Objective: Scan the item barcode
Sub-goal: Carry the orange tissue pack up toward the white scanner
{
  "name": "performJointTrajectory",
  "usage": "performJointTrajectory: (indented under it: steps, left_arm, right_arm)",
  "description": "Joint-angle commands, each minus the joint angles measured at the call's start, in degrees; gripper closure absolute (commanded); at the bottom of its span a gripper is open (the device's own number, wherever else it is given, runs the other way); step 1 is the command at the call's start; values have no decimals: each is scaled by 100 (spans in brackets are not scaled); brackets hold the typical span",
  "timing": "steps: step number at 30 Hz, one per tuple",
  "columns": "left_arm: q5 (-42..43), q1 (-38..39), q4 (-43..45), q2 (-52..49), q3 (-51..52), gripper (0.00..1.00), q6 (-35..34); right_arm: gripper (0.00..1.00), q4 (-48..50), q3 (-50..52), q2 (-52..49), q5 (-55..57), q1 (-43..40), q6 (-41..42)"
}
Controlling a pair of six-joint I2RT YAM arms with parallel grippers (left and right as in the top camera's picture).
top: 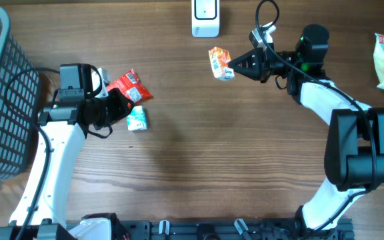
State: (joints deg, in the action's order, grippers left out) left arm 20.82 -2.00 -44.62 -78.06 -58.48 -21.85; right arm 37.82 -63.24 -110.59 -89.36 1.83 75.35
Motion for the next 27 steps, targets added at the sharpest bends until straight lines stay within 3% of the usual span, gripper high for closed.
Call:
performJointTrajectory:
  steps: [1,19,21,24,25,27]
  left_arm:
    - [-13,-11,-2,-48,-35,65,0]
    - [-15,-9,-2,-48,-35,50,0]
    - [-13,-9,-2,-48,-35,41,0]
    - [-15,-9,-2,-48,-35,7,0]
    - [-13,-9,-2,-48,-35,1,0]
    - [-15,-9,-2,-48,-35,0,0]
  right_arm:
    - [96,50,-4,-74,-356,-13,181]
    - [96,52,-4,-74,-356,-13,186]
    - [96,52,-4,-74,-356,-13,188]
    - [96,52,-4,-74,-356,-13,188]
    - [96,52,-4,-74,-356,-13,190]
    - [96,52,-4,-74,-332,-13,179]
